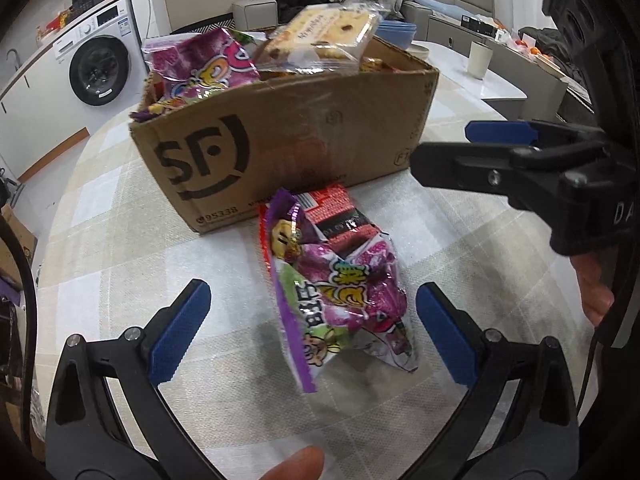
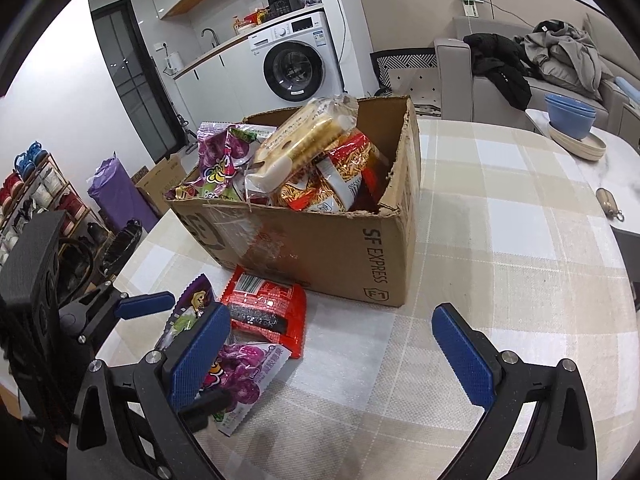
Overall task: Organize snacks
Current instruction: 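Lower the left gripper to the purple candy bag beside the box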
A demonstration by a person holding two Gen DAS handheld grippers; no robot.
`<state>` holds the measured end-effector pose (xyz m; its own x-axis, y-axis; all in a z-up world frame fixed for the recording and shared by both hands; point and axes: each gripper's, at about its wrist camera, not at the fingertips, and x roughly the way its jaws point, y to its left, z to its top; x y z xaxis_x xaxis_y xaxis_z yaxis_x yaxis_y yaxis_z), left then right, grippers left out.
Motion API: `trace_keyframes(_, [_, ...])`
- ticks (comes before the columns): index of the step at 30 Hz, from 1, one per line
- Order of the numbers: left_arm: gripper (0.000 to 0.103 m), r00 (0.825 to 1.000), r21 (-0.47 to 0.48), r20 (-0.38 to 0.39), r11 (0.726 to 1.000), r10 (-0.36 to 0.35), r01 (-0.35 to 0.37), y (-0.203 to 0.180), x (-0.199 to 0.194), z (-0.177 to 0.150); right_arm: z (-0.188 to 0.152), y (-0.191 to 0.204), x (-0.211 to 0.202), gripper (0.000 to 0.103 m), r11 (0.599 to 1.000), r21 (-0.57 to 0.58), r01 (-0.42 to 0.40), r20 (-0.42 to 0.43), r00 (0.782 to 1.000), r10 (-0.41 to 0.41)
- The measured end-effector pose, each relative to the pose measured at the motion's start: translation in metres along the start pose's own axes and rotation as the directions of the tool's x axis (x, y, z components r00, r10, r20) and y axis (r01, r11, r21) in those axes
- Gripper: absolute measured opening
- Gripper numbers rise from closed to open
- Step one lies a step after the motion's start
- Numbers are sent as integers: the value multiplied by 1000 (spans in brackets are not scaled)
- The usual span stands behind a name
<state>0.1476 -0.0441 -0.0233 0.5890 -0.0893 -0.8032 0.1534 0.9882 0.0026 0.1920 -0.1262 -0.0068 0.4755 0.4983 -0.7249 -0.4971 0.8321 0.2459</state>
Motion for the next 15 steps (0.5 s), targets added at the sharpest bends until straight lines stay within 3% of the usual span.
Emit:
trace_keyframes(11, [102,1000,-42,-27,999,-10,9,-4,31,-5,-1,0,2,103,1000,1,0,-6,1000,0])
trace_keyframes(15, [88,998,-47,-32,998,-46,45,-2,36,-4,-1,0,3,102,1000,3,-1,-8,1000,1])
